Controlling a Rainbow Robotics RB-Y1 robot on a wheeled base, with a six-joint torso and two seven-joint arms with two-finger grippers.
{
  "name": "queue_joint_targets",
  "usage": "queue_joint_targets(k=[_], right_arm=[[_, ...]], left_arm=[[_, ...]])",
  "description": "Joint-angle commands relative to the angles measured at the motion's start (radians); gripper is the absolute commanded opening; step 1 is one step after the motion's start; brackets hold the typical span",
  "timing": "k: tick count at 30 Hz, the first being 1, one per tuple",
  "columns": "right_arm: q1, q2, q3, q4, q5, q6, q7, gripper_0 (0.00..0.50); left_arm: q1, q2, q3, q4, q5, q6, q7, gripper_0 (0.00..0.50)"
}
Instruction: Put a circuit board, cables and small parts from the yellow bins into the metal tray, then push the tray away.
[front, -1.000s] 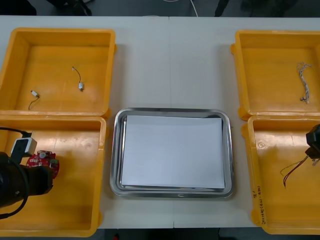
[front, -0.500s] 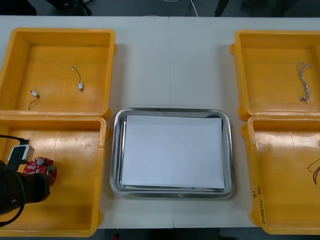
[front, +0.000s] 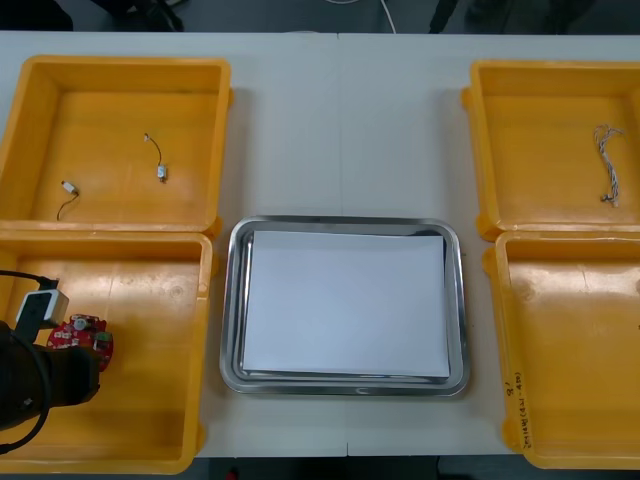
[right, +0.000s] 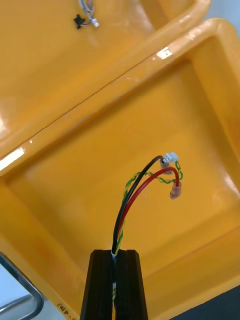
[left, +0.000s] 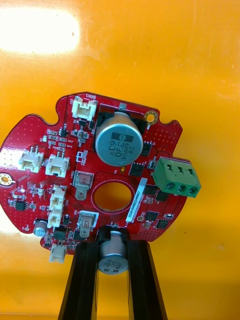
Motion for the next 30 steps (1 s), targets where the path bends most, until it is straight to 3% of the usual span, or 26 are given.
queue_joint_targets(k=[1,2,9,10,11,18,23,30], right_arm=[[-0.033,-0.076,-0.033,-0.029,-0.049,-0.03,0.15,0.0],[-0.036,-0.082,-0.03,-0.029,-0.056,-0.034,0.179,0.0],[-0.08,-0.135,0.029,-0.029,-0.07,-0.042,0.331,0.0],[-0.09,-0.143,0.038,-0.029,-0.073,-0.045,0.357,0.0],[-0.096,-0.148,0.039,-0.029,-0.076,-0.048,0.377,0.0],[-0.136,-0.155,0.056,-0.015,-0.099,-0.047,0.461,0.0],[-0.186,-0.166,0.113,-0.008,-0.144,-0.047,0.461,0.0],[-0.254,-0.165,0.206,-0.008,-0.144,-0.047,0.461,0.0]], left_arm=[[0.03,0.037,0.023,-0.034,-0.008,-0.006,-0.048,0.231],[0.03,0.037,0.023,-0.034,-0.008,-0.006,-0.048,0.292],[0.029,0.038,0.023,-0.035,-0.008,-0.006,-0.047,0.433],[0.029,0.038,0.023,-0.035,-0.008,-0.006,-0.047,0.486],[0.027,0.038,0.023,-0.034,-0.008,-0.006,-0.047,0.5],[-0.01,0.046,0.026,-0.035,0.009,0.031,-0.041,0.5],[-0.059,0.046,0.061,-0.035,0.089,0.092,-0.033,0.5],[-0.123,0.046,0.112,-0.06,0.164,0.201,-0.024,0.5]])
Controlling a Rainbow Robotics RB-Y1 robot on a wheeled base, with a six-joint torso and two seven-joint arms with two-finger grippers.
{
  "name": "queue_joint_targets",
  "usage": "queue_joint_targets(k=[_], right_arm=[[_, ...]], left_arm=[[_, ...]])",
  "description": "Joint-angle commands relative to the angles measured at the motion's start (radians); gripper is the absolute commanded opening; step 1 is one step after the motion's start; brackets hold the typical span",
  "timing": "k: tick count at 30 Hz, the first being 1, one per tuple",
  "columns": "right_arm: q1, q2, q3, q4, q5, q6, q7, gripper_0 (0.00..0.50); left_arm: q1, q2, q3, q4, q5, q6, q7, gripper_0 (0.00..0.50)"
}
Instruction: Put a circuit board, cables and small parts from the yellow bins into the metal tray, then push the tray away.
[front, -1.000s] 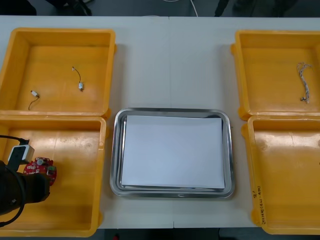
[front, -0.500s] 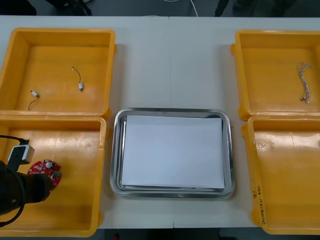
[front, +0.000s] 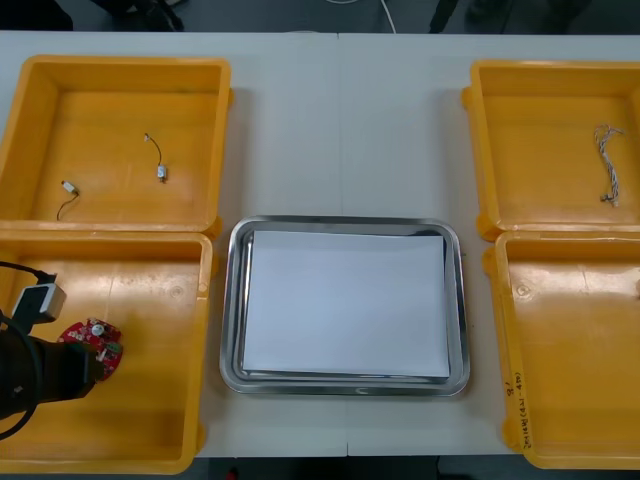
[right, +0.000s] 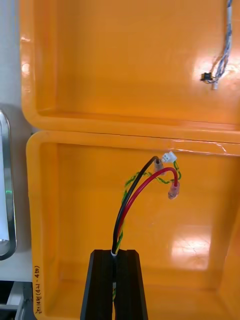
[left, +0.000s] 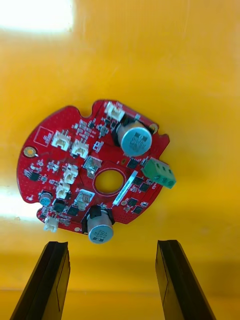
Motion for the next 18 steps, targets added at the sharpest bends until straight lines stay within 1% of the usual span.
queue_joint_targets(k=[1,6,9,13,18], right_arm=[[-0.084,-0.048,0.081,0.0,-0.006,-0.008,0.041,0.0],[-0.149,-0.038,0.173,0.0,-0.001,-0.009,0.043,0.0],[-0.19,-0.028,0.229,0.0,0.005,-0.008,0.045,0.0],[-0.241,-0.019,0.296,0.0,0.028,-0.009,0.041,0.0],[-0.305,0.005,0.367,0.012,0.054,-0.008,0.037,0.0]], left_arm=[[-0.079,0.039,0.068,-0.062,0.047,0.099,-0.017,0.5],[-0.145,0.039,0.119,-0.081,0.115,0.195,0.007,0.5],[-0.185,0.036,0.139,-0.082,0.142,0.243,0.019,0.5],[-0.241,0.034,0.145,-0.081,0.158,0.289,0.032,0.5],[-0.306,0.034,0.145,-0.081,0.199,0.323,0.05,0.5]])
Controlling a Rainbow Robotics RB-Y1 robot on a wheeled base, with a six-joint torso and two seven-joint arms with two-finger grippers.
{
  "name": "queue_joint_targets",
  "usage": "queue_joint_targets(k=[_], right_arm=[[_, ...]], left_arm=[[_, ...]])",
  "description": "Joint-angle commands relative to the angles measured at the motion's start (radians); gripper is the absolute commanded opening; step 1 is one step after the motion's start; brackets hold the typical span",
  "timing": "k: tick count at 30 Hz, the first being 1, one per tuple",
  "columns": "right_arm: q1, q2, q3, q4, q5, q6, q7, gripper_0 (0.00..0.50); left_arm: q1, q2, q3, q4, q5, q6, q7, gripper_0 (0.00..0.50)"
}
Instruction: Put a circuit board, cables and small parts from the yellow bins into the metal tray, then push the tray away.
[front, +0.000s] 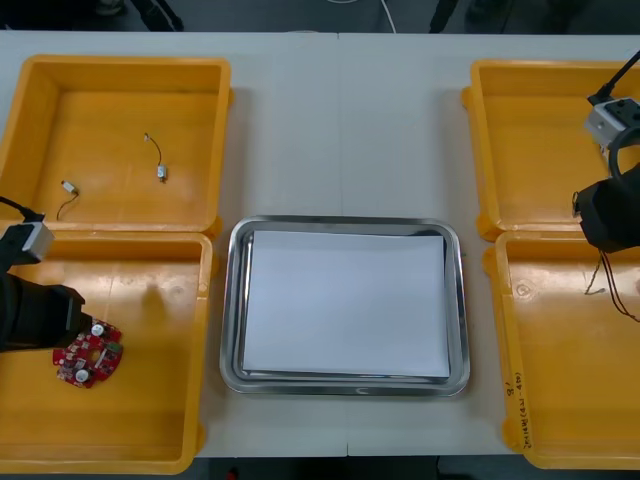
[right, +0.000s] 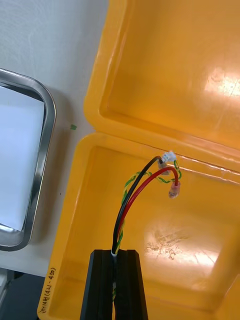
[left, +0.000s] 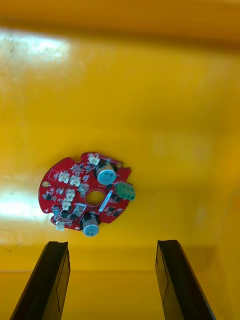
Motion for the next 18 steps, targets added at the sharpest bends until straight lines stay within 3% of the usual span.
queue_joint_targets(k=[1,9,18], right_arm=[[-0.097,0.008,0.068,0.018,0.018,-0.006,0.037,0.0],[-0.163,0.036,0.109,0.051,0.006,-0.006,0.043,0.0],[-0.225,0.061,0.169,0.062,0.009,-0.002,0.038,0.0]], left_arm=[[-0.092,0.034,0.027,-0.032,0.036,0.035,0.053,0.5],[-0.121,0.034,0.03,-0.031,0.03,0.071,0.087,0.5],[-0.121,0.028,0.047,-0.032,0.028,0.092,0.24,0.5]])
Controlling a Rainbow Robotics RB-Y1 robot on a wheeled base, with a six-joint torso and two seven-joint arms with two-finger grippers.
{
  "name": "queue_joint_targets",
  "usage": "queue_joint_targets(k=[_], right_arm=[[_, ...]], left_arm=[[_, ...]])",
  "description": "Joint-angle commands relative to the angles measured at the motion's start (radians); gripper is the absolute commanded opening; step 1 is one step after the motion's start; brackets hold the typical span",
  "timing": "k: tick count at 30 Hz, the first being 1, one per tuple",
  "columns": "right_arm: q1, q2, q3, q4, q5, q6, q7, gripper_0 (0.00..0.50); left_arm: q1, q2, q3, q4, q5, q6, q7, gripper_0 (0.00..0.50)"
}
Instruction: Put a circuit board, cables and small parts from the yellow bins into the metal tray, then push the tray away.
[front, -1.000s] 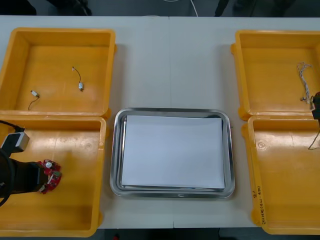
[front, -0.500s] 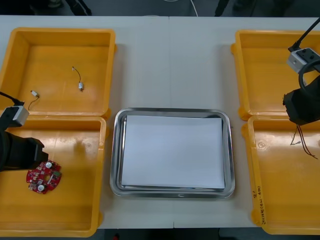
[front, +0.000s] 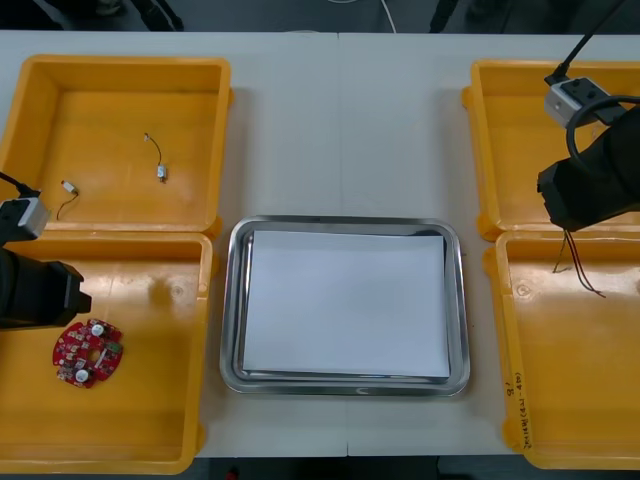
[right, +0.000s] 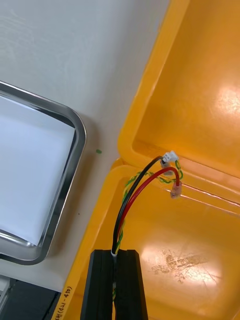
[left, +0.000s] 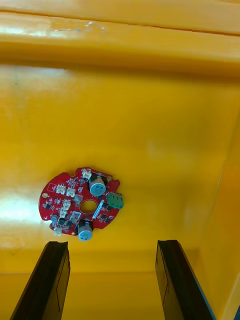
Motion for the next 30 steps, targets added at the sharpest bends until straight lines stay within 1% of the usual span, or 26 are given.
queue_joint_targets(k=[1,8,9,10,11,12,14,15,16,17,21,22,24,30], right_arm=[[-0.067,0.016,0.049,0.005,0.005,0.0,0.038,0.0],[-0.067,0.06,0.052,0.005,0.011,0.031,0.043,0.0],[-0.067,0.071,0.052,0.005,0.014,0.043,0.043,0.0],[-0.067,0.073,0.052,0.005,0.014,0.046,0.043,0.0],[-0.067,0.076,0.054,0.005,0.015,0.049,0.043,0.0],[-0.067,0.076,0.054,0.005,0.015,0.049,0.043,0.0],[-0.067,0.076,0.057,0.005,0.017,0.051,0.043,0.0],[-0.067,0.076,0.058,0.003,0.019,0.051,0.043,0.0],[-0.067,0.076,0.058,0.003,0.019,0.051,0.043,0.0],[-0.067,0.076,0.058,0.003,0.019,0.051,0.045,0.0],[-0.067,0.076,0.057,0.003,0.015,0.051,0.045,0.0],[-0.067,0.076,0.057,0.003,0.015,0.051,0.045,0.0],[-0.067,0.076,0.058,0.003,0.015,0.051,0.045,0.0],[-0.067,0.076,0.057,0.003,0.017,0.051,0.043,0.0]], left_arm=[[-0.027,0.02,0.04,-0.031,-0.003,0.014,0.202,0.5],[-0.027,-0.05,0.041,-0.03,-0.08,0.035,0.298,0.5],[-0.025,-0.078,0.041,-0.03,-0.111,0.043,0.332,0.5],[-0.025,-0.084,0.041,-0.03,-0.117,0.045,0.341,0.5],[-0.025,-0.105,0.041,-0.03,-0.134,0.051,0.366,0.5],[-0.025,-0.112,0.043,-0.03,-0.141,0.052,0.377,0.5],[-0.025,-0.147,0.041,-0.03,-0.175,0.075,0.42,0.5],[-0.025,-0.161,0.041,-0.03,-0.187,0.085,0.427,0.5],[-0.025,-0.161,0.041,-0.03,-0.187,0.085,0.427,0.5],[-0.024,-0.179,0.041,-0.028,-0.206,0.094,0.433,0.5],[-0.011,-0.214,0.043,-0.03,-0.235,0.095,0.455,0.5],[-0.011,-0.214,0.043,-0.03,-0.235,0.095,0.455,0.5],[-0.005,-0.234,0.043,-0.03,-0.252,0.095,0.484,0.5],[0.013,-0.3,0.043,-0.027,-0.318,0.094,0.507,0.5]])
